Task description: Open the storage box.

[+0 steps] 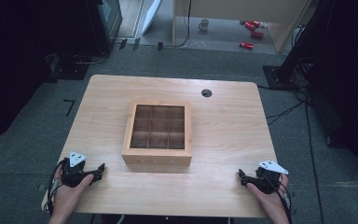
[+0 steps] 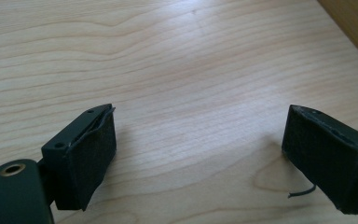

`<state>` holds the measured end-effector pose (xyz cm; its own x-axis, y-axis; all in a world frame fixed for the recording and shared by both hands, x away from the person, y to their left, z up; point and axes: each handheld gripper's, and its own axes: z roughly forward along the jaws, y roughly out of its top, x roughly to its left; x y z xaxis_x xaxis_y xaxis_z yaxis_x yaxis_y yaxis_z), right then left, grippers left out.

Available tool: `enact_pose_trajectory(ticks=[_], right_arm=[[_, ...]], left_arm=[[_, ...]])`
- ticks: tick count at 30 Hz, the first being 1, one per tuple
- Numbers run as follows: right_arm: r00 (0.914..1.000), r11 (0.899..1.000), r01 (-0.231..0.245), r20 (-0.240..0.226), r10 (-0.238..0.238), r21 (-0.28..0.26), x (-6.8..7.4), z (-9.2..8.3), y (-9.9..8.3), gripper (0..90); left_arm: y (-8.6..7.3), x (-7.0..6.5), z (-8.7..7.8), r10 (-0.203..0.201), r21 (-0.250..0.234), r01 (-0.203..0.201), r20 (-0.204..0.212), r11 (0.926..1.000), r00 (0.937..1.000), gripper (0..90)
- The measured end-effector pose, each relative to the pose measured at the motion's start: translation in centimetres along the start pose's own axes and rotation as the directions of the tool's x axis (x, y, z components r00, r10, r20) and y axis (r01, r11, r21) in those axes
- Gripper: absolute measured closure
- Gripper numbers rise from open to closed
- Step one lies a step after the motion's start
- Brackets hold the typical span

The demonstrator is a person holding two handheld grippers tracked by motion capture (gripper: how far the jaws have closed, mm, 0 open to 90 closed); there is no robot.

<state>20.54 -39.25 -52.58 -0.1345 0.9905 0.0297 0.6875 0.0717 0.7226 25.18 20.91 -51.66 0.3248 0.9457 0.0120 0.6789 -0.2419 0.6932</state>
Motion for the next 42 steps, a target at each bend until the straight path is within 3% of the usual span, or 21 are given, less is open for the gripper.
enact_pose_trajectory(ticks=[3,8,15,23,26,31,35,38,41,42], right_arm=[[1.0,1.0,0.002,-0.001,-0.002,0.0,0.0,0.0,0.0,6.6],[1.0,1.0,0.002,-0.002,-0.002,-0.001,0.0,0.1,0.1,6.6],[1.0,1.0,0.002,-0.002,-0.002,-0.001,0.0,0.1,0.1,6.6],[1.0,1.0,0.002,-0.002,-0.002,-0.001,0.0,0.1,0.1,6.6],[1.0,1.0,0.002,-0.002,-0.002,-0.001,0.0,0.1,0.1,6.6],[1.0,1.0,-0.001,0.002,0.001,-0.001,0.1,0.1,0.1,6.7],[1.0,1.0,0.001,0.004,-0.001,-0.003,0.4,0.1,0.1,7.7],[1.0,1.0,-0.005,0.008,0.005,0.0,0.5,0.0,0.3,12.9],[0.9987,0.999,-0.045,-0.025,0.045,-0.002,0.8,-0.2,0.6,13.0],[0.9983,0.999,-0.048,-0.033,0.047,-0.016,1.1,-0.5,0.9,13.0]], left_arm=[[0.0,0.0,-0.1,0.007,0.001,-0.007,0.015,1.0,0.9999,10.0],[0.3,0.0,-0.4,-0.023,-0.026,0.024,0.049,0.9994,0.9985,10.0],[1.3,-1.7,-1.2,0.001,-0.074,0.006,0.096,0.9972,0.9954,10.0],[2.7,-3.8,-1.5,0.048,-0.115,-0.031,0.15,0.9929,0.9875,10.0],[3.1,-4.7,-1.5,0.063,-0.126,-0.041,0.179,0.9912,0.9818,10.0],[3.4,-5.4,-1.6,0.074,-0.132,-0.049,0.185,0.99,0.9799,12.9],[3.7,-6.0,-1.3,0.092,-0.131,-0.066,0.203,0.9892,0.9749,14.3],[3.9,-6.3,-1.2,0.104,-0.133,-0.077,0.205,0.9881,0.9732,14.8],[4.3,-6.7,-1.0,0.117,-0.142,-0.088,0.215,0.986,0.9695,14.9],[4.4,-6.9,-0.8,0.121,-0.139,-0.091,0.23,0.9861,0.9655,15.2]])
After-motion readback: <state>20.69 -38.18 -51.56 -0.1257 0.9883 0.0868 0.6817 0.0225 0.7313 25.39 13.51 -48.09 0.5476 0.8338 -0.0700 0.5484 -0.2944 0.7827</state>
